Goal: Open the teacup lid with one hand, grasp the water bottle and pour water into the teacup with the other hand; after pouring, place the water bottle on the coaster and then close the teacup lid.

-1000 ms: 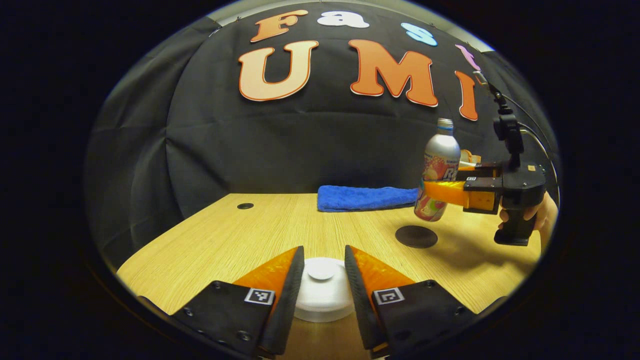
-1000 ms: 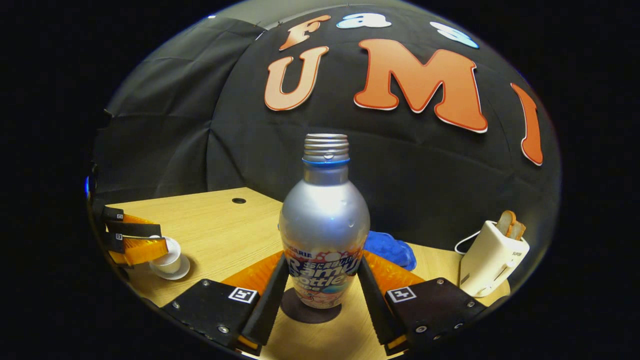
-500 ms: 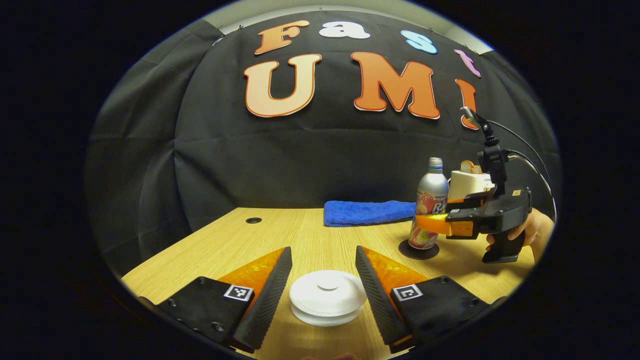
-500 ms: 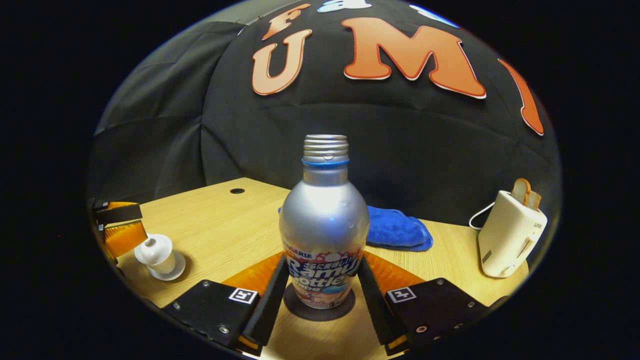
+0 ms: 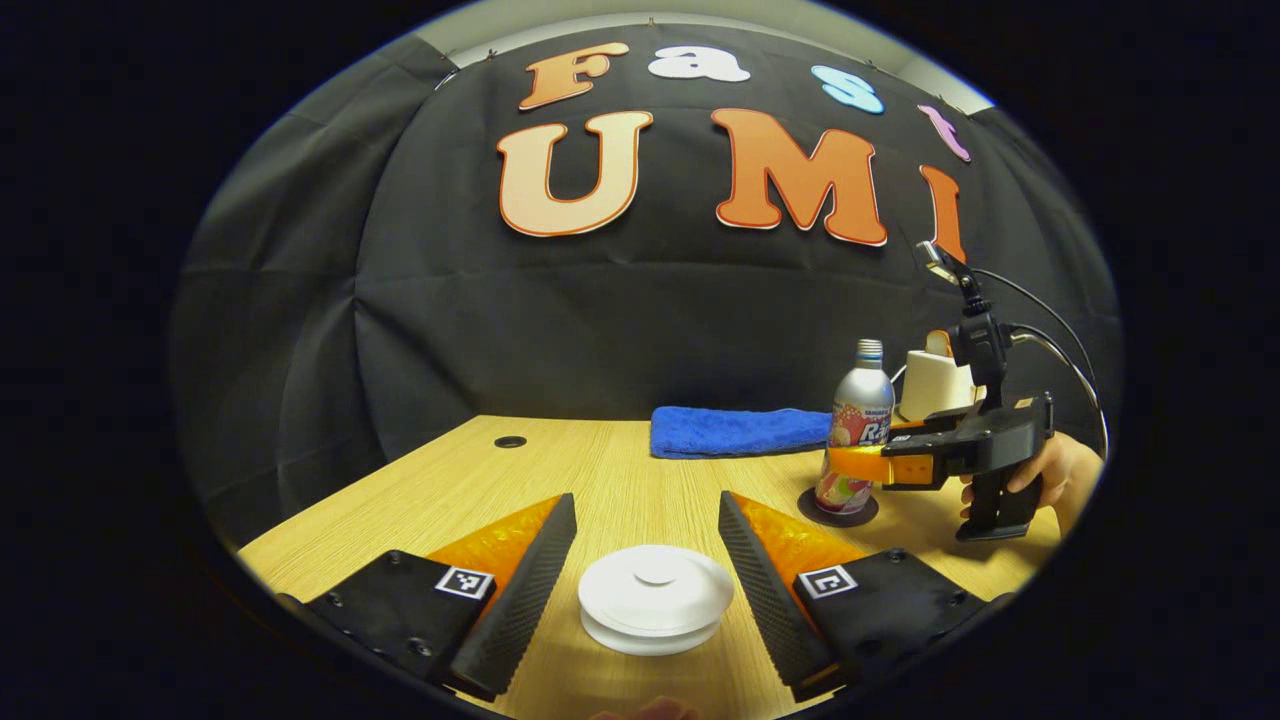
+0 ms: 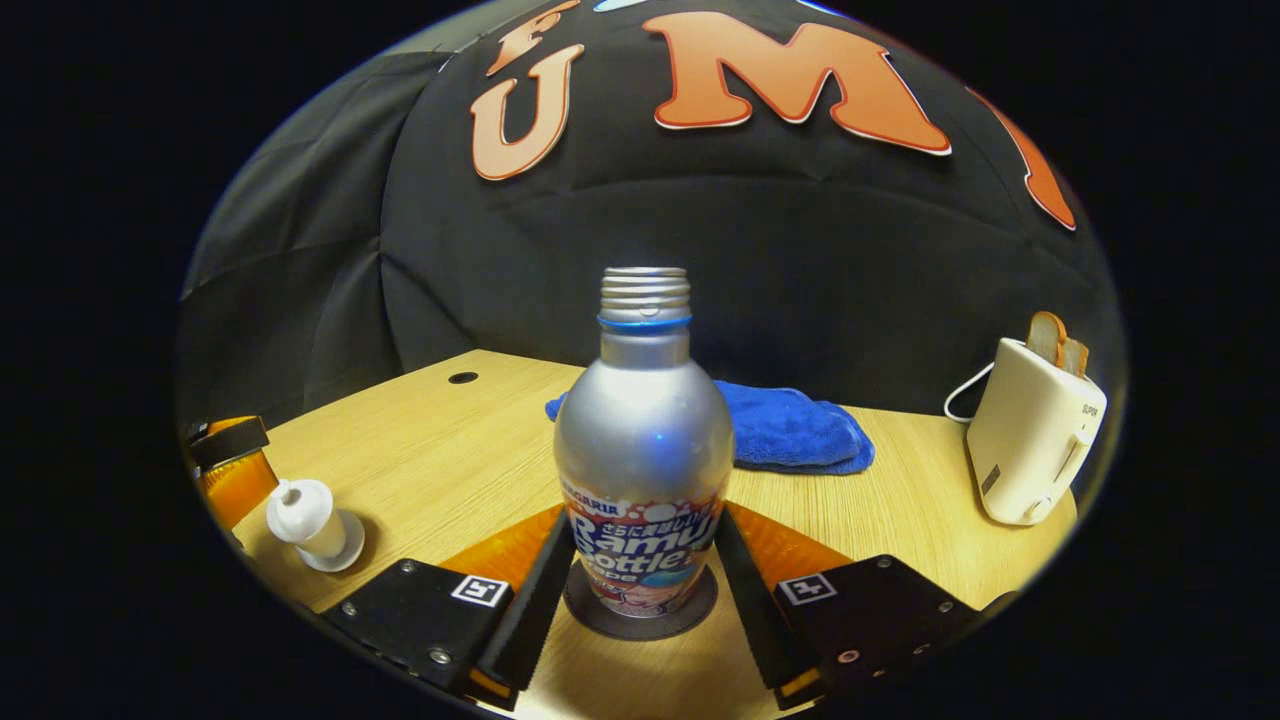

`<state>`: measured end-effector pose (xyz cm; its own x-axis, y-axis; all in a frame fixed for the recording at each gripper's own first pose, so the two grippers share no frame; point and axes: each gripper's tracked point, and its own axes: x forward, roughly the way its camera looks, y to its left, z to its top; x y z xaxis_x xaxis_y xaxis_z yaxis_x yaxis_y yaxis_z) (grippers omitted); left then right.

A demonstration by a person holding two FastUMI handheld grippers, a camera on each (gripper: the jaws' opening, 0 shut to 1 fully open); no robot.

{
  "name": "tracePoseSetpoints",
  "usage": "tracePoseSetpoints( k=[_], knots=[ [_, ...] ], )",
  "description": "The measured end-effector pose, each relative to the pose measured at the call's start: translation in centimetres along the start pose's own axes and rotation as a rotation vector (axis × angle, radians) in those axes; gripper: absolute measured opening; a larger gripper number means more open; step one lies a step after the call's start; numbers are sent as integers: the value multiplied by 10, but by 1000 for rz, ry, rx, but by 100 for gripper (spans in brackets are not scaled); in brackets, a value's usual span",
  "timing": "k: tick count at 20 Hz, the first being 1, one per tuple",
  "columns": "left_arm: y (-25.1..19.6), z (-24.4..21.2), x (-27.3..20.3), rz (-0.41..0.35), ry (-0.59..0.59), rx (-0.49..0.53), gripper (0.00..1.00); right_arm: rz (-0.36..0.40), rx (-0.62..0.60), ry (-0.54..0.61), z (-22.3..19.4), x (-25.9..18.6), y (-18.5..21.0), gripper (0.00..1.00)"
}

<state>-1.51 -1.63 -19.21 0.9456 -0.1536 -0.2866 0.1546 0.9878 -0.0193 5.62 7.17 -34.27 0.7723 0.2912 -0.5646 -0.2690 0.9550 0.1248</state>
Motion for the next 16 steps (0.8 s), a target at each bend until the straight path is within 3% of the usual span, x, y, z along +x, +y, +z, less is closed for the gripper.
tracePoseSetpoints(
  k=[2,4,6,16],
  knots=[
    [-1,5,-1,9,-14,1,92,11,39,2,3,-4,-1,89],
    [-2,13,-3,15,-30,2,98,12,52,-19,12,-14,-3,95],
    [-4,19,-4,22,-45,-3,98,2,30,-54,24,-27,-6,97],
    [-32,70,-9,33,-118,-7,97,-70,-49,-290,91,-127,-16,98]
  ],
)
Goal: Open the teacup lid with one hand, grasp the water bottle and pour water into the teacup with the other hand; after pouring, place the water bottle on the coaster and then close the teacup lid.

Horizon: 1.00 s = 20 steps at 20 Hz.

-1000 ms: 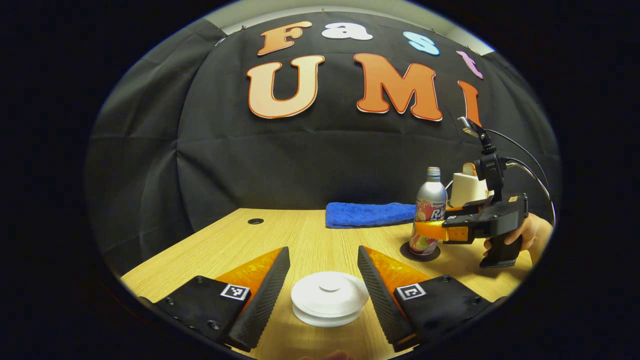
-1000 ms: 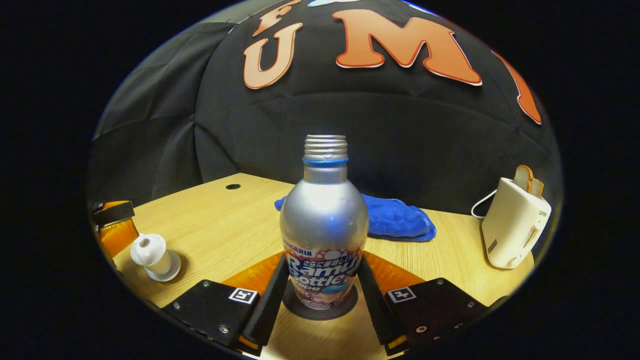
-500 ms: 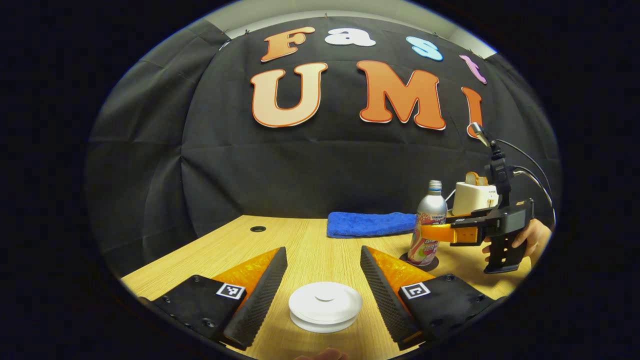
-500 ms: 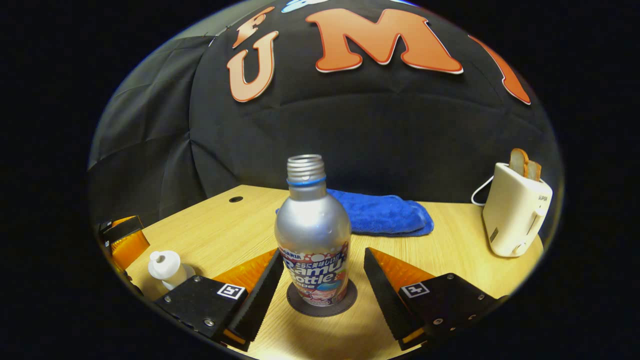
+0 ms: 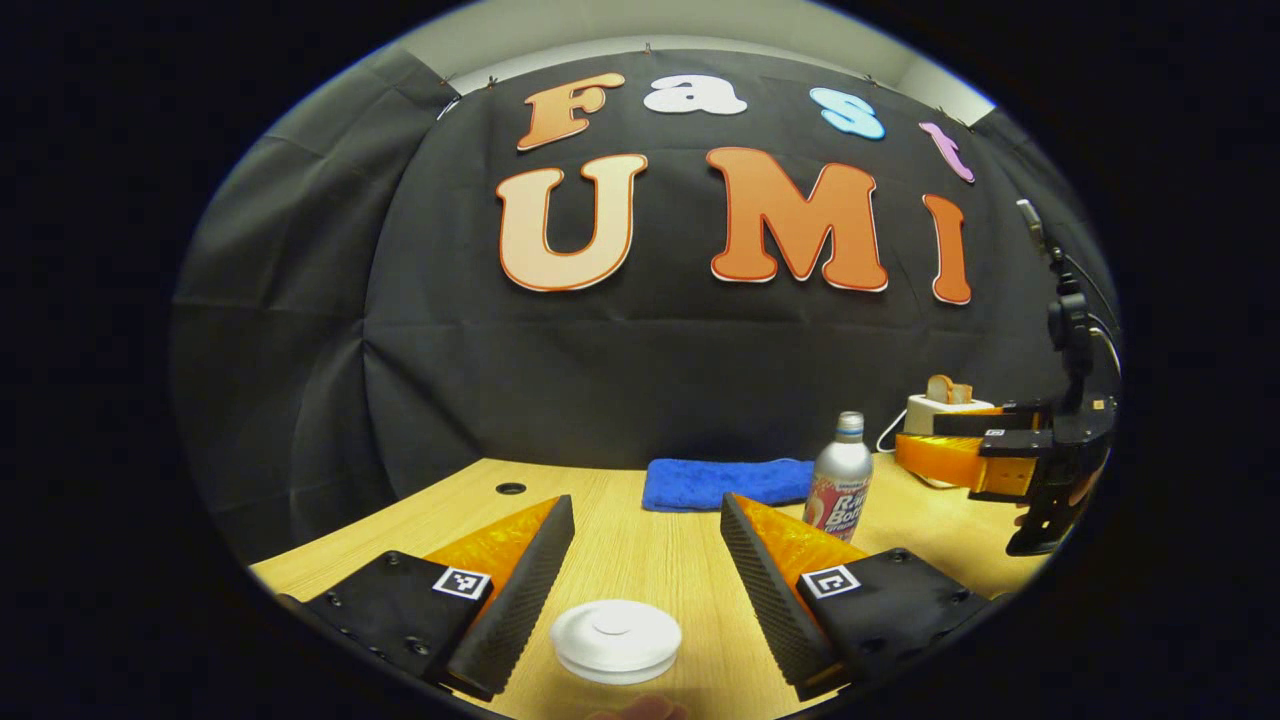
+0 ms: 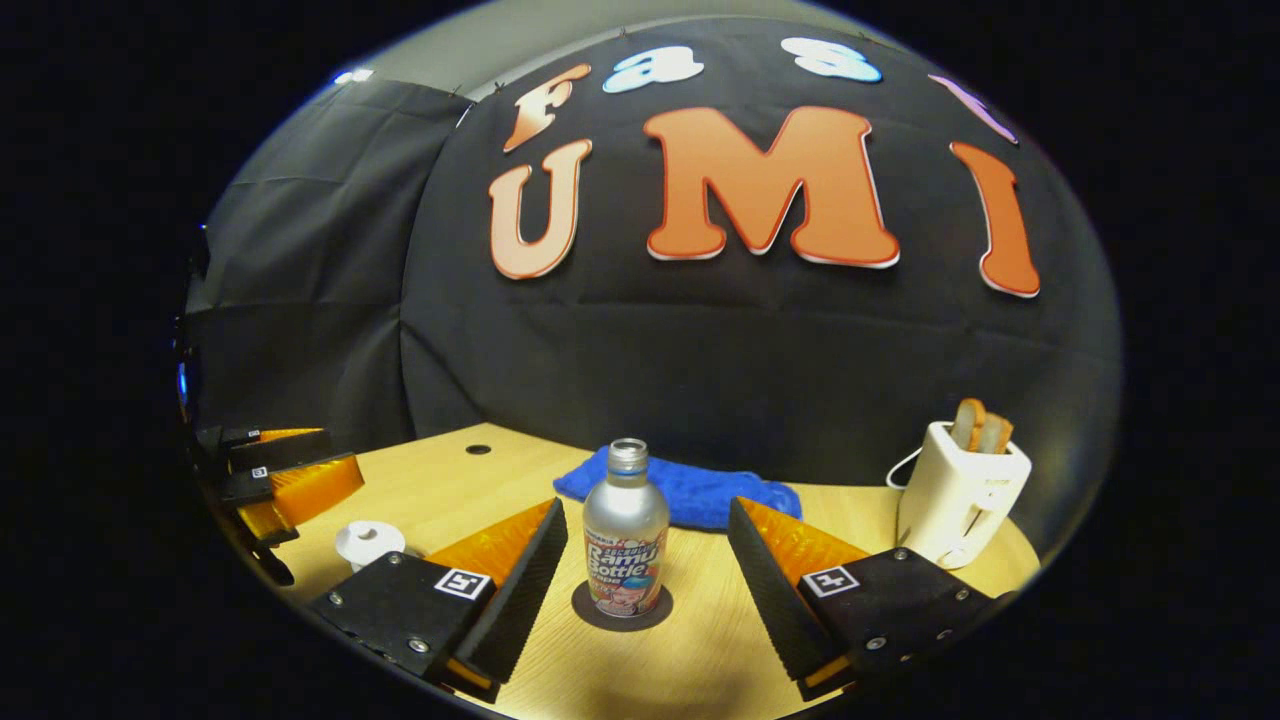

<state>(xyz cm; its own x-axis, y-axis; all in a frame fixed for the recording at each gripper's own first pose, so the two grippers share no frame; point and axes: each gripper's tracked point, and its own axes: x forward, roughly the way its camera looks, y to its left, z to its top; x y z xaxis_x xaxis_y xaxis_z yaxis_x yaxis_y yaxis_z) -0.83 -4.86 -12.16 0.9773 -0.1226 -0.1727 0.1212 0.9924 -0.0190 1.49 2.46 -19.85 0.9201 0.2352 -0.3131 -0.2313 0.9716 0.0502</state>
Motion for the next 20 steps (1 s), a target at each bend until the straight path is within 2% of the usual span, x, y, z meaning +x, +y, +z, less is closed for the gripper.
tracePoseSetpoints(
  k=[3,5,7,8,10,11,13,14,19,20],
  knots=[
    [-15,22,0,-9,-34,-3,97,-56,-24,-69,27,-26,-16,97],
    [-26,37,-1,-22,-58,-3,100,-100,-41,-91,35,-43,-29,97],
    [-37,48,-4,-36,-70,-3,93,-136,-41,-108,40,-57,-39,97],
    [-41,51,-3,-42,-74,-7,93,-151,-36,-115,42,-65,-44,97],
    [-51,58,-4,-59,-78,-18,93,-175,-30,-125,43,-75,-53,97],
    [-55,60,-4,-65,-78,-20,97,-189,-34,-127,42,-79,-59,97],
    [-59,67,-3,-72,-80,-20,97,-214,-38,-122,41,-87,-68,97],
    [-60,70,-4,-73,-83,-22,93,-224,-34,-123,42,-90,-73,97],
    [-64,75,-4,-76,-89,-28,93,-249,-20,-133,49,-102,-83,97],
    [-64,76,-4,-77,-88,-31,100,-254,-21,-135,50,-104,-85,97]
  ],
)
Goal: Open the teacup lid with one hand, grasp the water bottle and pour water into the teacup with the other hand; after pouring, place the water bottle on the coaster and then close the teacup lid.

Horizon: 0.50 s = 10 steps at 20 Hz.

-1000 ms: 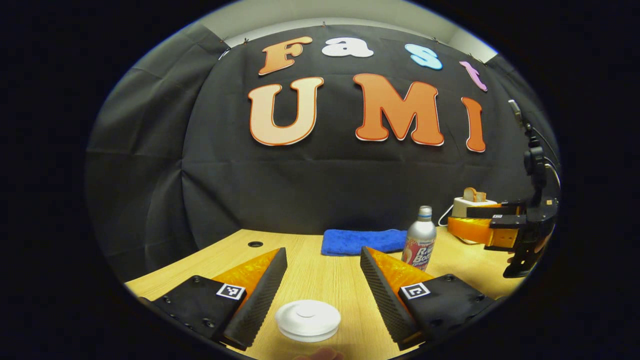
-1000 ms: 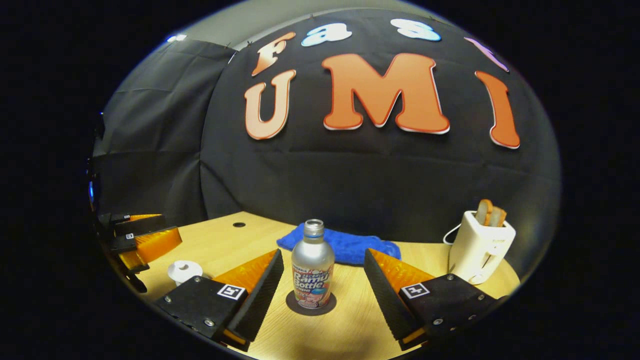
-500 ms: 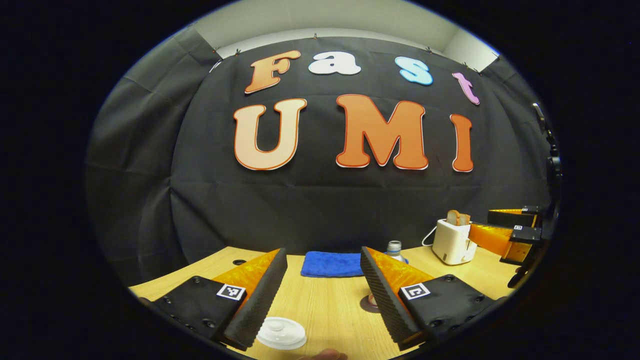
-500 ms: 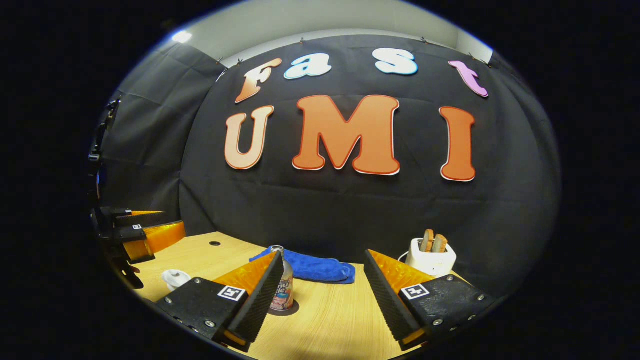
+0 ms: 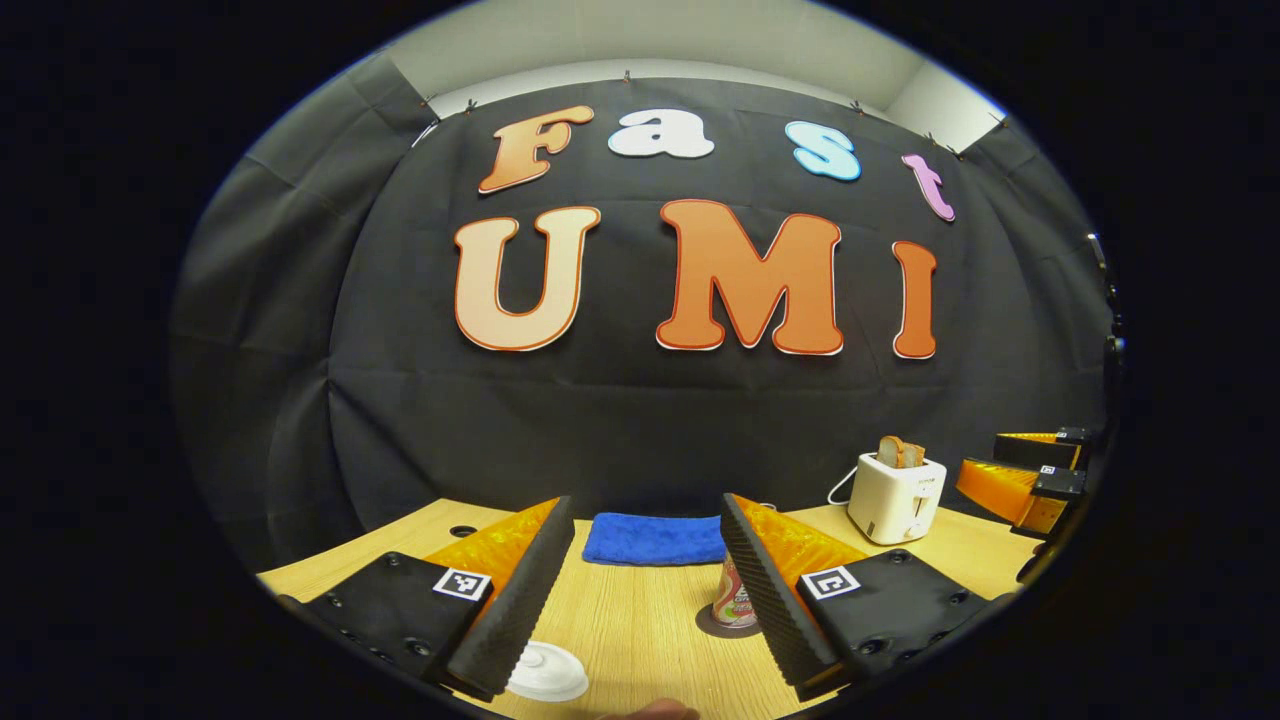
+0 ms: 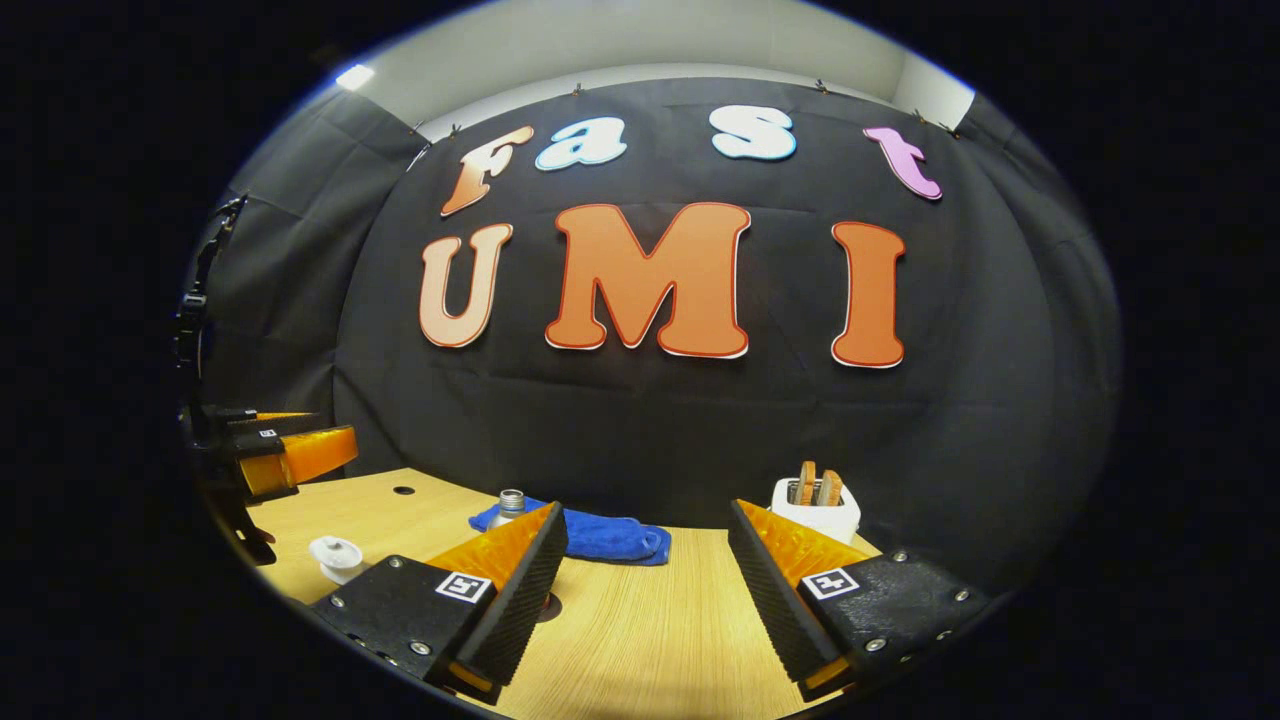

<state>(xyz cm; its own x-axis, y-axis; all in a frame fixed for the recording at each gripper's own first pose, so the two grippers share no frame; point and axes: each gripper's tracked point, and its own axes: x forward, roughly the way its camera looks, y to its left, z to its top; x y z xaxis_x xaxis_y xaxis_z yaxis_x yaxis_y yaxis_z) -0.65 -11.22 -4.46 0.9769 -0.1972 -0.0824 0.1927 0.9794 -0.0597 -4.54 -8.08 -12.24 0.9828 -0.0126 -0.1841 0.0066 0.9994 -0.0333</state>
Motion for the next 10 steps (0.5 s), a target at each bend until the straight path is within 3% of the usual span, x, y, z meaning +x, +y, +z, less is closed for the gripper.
tracePoseSetpoints(
  k=[5,7,10],
  knots=[
    [-3,2,3,-10,-3,2,93,-3,2,-8,5,-6,-1,97],
    [-3,3,2,-10,-7,9,93,-9,-2,-17,8,-7,-1,100],
    [-1,4,2,-6,-12,6,97,-13,0,-27,11,-8,0,97]
  ],
)
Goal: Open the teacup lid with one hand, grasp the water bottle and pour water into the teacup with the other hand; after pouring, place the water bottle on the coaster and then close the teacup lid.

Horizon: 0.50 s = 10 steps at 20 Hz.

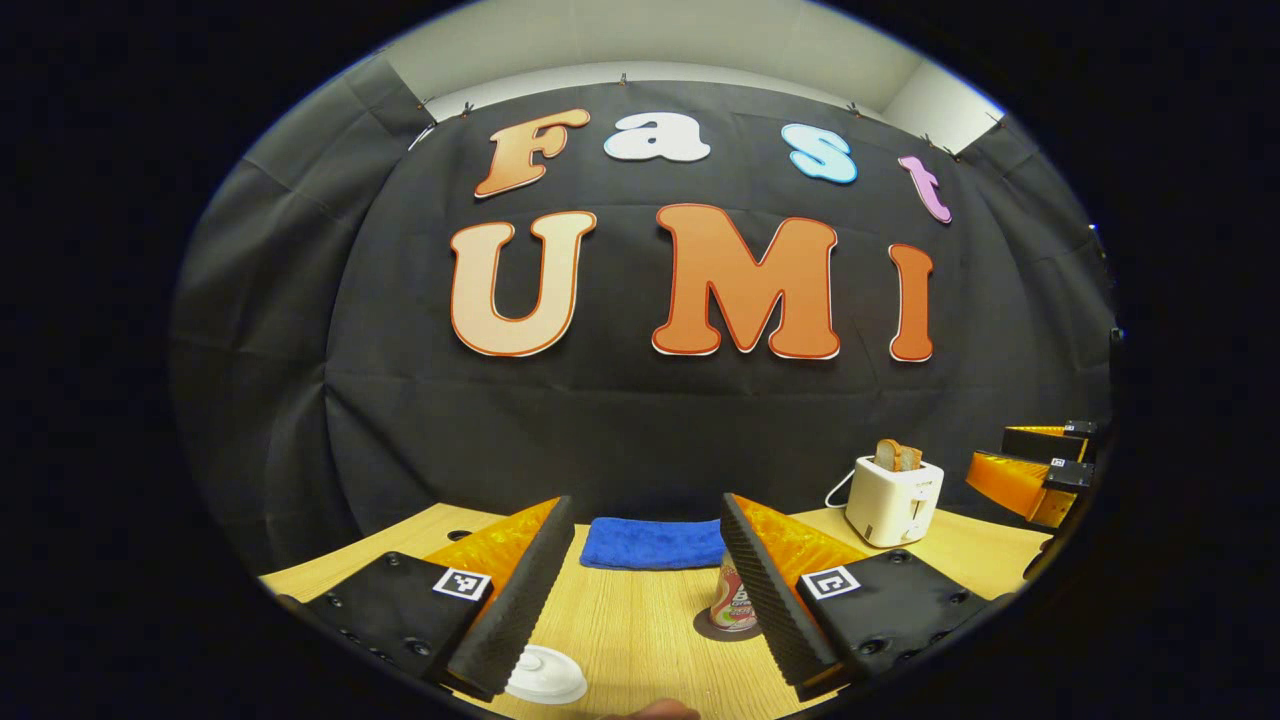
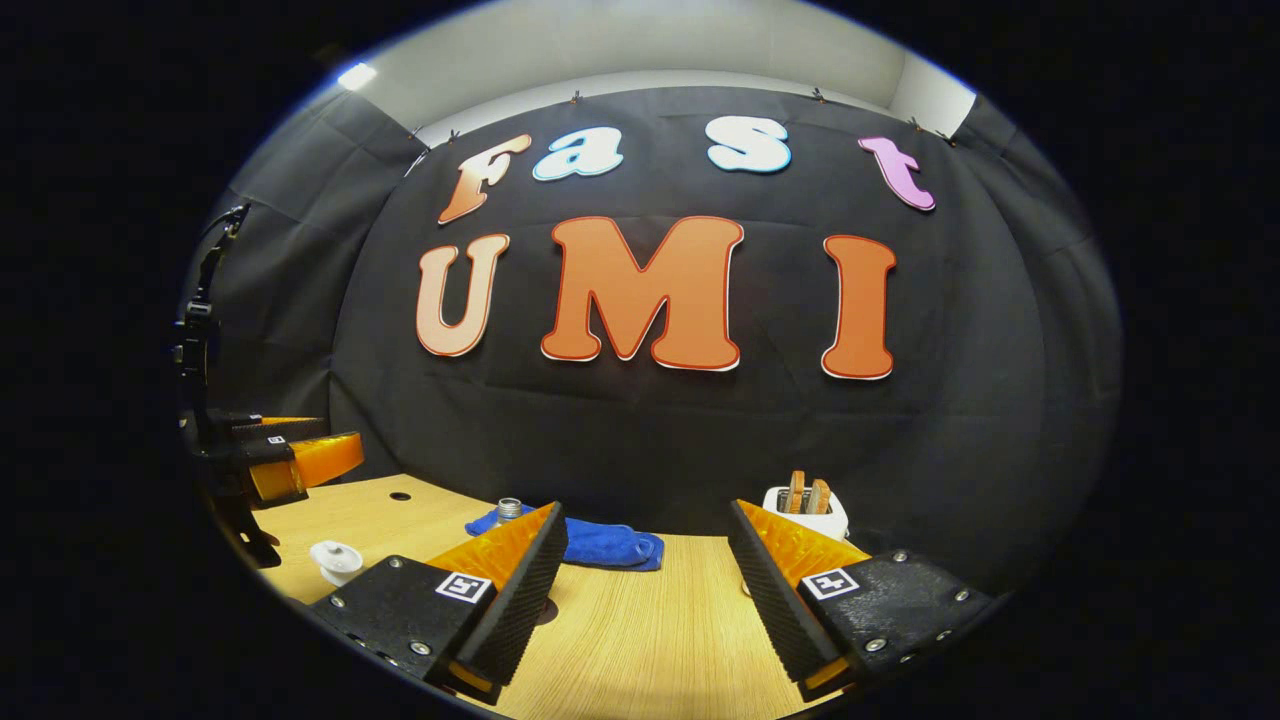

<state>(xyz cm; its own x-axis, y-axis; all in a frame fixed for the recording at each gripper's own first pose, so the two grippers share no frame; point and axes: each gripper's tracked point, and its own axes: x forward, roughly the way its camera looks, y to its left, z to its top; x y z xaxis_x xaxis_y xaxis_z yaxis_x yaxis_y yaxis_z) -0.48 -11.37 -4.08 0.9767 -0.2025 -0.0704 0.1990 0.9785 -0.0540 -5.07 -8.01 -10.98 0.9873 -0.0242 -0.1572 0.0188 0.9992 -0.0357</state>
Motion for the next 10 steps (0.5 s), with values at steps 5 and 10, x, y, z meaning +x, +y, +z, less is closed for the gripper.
tracePoseSetpoints(
  k=[5,10],
  knots=[
    [7,3,-2,19,-14,-1,98,-5,-5,-14,4,-3,4,97],
    [14,8,-6,37,-34,6,100,4,-16,-33,10,-2,13,97]
  ],
)
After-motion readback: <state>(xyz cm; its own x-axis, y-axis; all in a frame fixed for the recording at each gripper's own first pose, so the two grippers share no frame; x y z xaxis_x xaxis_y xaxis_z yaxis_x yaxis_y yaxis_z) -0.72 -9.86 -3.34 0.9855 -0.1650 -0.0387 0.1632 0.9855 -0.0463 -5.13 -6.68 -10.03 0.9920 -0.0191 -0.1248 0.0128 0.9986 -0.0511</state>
